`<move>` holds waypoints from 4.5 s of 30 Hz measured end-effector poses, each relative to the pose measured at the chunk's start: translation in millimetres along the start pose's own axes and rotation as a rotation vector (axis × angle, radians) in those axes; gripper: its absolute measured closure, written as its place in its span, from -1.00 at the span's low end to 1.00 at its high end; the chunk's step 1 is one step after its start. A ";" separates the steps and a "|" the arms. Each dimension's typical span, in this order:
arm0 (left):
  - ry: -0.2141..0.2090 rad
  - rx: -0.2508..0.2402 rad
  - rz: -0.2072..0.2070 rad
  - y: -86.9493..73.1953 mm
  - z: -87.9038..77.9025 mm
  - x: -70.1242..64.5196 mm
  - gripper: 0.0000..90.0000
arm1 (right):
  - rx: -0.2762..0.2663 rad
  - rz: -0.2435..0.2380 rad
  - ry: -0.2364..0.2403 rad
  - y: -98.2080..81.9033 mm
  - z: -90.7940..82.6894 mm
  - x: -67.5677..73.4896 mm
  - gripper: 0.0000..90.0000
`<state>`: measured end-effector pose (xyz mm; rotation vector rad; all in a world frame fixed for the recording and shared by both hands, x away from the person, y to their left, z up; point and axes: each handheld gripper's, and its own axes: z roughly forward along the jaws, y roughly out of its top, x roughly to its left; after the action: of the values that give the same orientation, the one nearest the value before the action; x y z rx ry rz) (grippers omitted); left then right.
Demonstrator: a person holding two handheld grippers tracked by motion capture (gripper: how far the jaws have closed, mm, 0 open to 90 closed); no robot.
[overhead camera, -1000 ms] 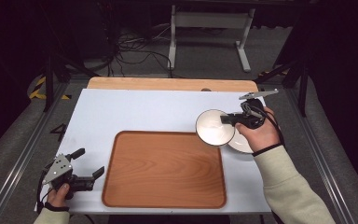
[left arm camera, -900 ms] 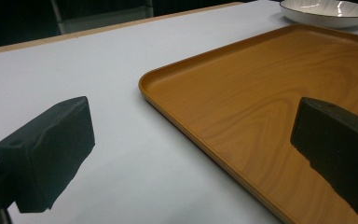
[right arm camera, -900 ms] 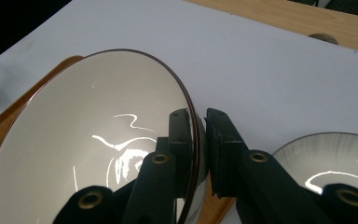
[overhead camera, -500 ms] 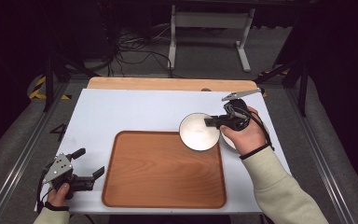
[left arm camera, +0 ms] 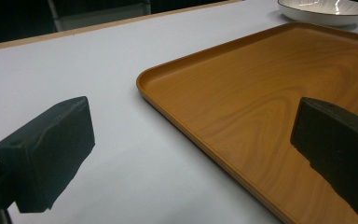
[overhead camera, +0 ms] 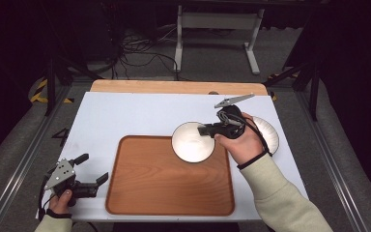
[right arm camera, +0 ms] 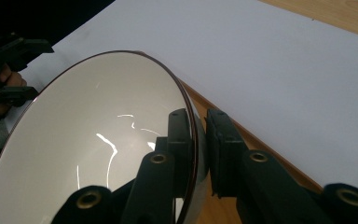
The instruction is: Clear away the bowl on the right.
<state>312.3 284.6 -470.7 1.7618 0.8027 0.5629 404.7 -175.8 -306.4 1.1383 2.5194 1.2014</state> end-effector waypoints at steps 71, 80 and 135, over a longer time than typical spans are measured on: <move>-0.002 -0.002 0.008 0.0 0.1 -1.1 -0.99 | 0.106 0.155 0.097 -50.9 99.6 10.8 0.75; -0.001 -0.002 0.008 0.0 0.1 -1.1 -0.99 | 0.114 0.150 0.091 -55.6 104.5 8.8 0.74; 0.000 -0.001 0.014 0.0 0.2 -1.8 -0.99 | -0.254 -0.353 0.083 -55.0 65.7 24.7 -0.22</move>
<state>311.3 283.2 -470.7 1.7680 0.7905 0.5730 382.1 -140.5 -385.1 0.5689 2.3982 1.4329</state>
